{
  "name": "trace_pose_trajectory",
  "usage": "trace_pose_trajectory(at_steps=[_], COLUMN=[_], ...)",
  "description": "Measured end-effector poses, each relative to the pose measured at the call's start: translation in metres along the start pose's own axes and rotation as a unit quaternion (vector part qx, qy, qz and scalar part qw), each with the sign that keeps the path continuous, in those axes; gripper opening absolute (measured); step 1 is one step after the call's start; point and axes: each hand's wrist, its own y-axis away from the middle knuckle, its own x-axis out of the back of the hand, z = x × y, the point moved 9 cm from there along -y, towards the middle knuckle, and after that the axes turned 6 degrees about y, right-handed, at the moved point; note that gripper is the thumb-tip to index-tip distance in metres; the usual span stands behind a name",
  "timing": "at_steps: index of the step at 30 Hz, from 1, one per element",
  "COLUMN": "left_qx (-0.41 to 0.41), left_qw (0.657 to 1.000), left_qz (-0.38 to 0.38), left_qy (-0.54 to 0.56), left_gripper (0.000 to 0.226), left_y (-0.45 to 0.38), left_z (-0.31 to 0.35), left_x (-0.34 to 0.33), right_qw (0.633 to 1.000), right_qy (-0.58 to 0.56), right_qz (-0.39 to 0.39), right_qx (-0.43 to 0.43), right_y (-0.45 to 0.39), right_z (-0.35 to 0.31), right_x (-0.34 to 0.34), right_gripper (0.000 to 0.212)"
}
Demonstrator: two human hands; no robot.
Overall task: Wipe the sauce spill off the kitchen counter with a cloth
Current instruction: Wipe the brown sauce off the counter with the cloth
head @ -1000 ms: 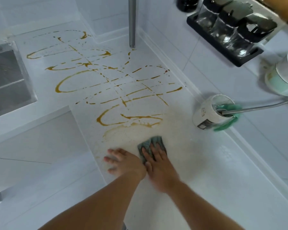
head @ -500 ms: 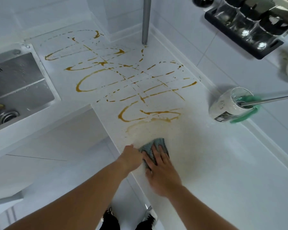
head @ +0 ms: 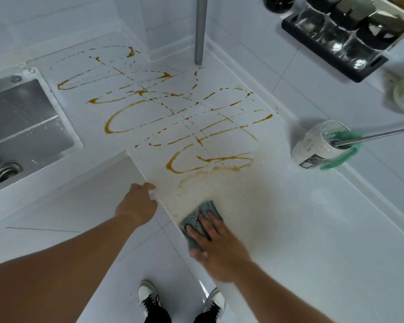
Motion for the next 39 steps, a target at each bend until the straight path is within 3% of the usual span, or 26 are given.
trace_pose_trajectory(at_steps=[2, 4, 6, 8, 10, 12, 15, 16, 19, 21, 23, 25, 28, 30, 33, 34, 36, 39], left_qx=[-0.018, -0.008, 0.02, 0.028, 0.023, 0.018, 0.012, 0.012, 0.014, 0.014, 0.011, 0.011, 0.002, -0.011, -0.011, -0.011, -0.019, -0.02], left_qw=[0.998, 0.993, 0.987, 0.98, 0.973, 0.97, 0.968, 0.969, 0.971, 0.971, 0.972, 0.972, 0.966, 0.962, 0.957, 0.955, 0.949, 0.94], left_qz=[0.008, 0.012, 0.003, -0.004, -0.017, -0.024, -0.036, -0.043, -0.049, -0.045, -0.045, -0.039, -0.034, -0.036, -0.053, -0.058, -0.059, -0.069], left_qy=[-0.059, -0.119, -0.162, -0.198, -0.227, -0.241, -0.249, -0.244, -0.234, -0.234, -0.23, -0.233, -0.258, -0.272, -0.286, -0.291, -0.308, -0.334], left_gripper=[0.064, 0.08, 0.096, 0.105, 0.107, 0.108, 0.109, 0.11, 0.111, 0.112, 0.112, 0.112, 0.111, 0.108, 0.088, 0.082, 0.074, 0.072], left_y=[-0.006, -0.012, -0.017, -0.021, -0.026, -0.029, -0.032, -0.032, -0.033, -0.034, -0.036, -0.037, -0.037, -0.039, -0.043, -0.045, -0.05, -0.05], left_z=[0.007, 0.011, 0.014, 0.02, 0.03, 0.035, 0.035, 0.033, 0.026, 0.023, 0.023, 0.023, 0.023, 0.023, 0.022, 0.024, 0.032, 0.04], left_x=[0.008, 0.014, 0.014, 0.014, 0.009, 0.008, 0.006, 0.005, 0.005, 0.006, 0.005, 0.005, 0.008, 0.008, 0.014, 0.017, 0.025, 0.026], right_qw=[0.996, 0.959, 0.917, 0.937, 0.968, 0.993, 0.997, 0.995, 0.973, 0.949, 0.965, 0.988, 0.999, 0.996, 0.951, 0.936, 0.952, 0.995], right_qy=[0.008, -0.081, -0.112, -0.064, -0.06, -0.039, 0.057, 0.087, 0.015, -0.021, -0.019, -0.031, -0.001, 0.045, -0.042, -0.075, -0.058, -0.022], right_qz=[0.063, 0.053, 0.027, 0.023, 0.04, 0.01, -0.011, -0.004, 0.019, 0.013, 0.037, 0.051, 0.042, 0.065, 0.087, 0.083, 0.081, 0.044], right_qx=[-0.054, -0.268, -0.382, -0.342, -0.24, -0.111, 0.049, 0.043, -0.231, -0.314, -0.258, -0.14, -0.004, -0.042, -0.294, -0.333, -0.29, -0.081], right_y=[-0.003, 0.01, 0.026, 0.021, 0.016, 0.018, 0.012, 0.004, -0.017, -0.029, -0.046, -0.054, -0.059, -0.067, -0.066, -0.067, -0.08, -0.091], right_z=[0.053, 0.127, 0.141, 0.09, 0.03, -0.009, 0.005, 0.025, 0.111, 0.099, 0.041, -0.02, -0.035, 0.01, 0.083, 0.079, 0.034, -0.042], right_x=[0.031, 0.039, 0.03, 0.013, -0.007, -0.022, -0.009, 0.002, 0.034, 0.034, 0.023, 0.005, 0.008, 0.026, 0.045, 0.044, 0.034, 0.008], right_gripper=[0.062, 0.061, 0.062, 0.066, 0.07, 0.065, 0.06, 0.061, 0.065, 0.065, 0.069, 0.069, 0.066, 0.065, 0.066, 0.067, 0.071, 0.071])
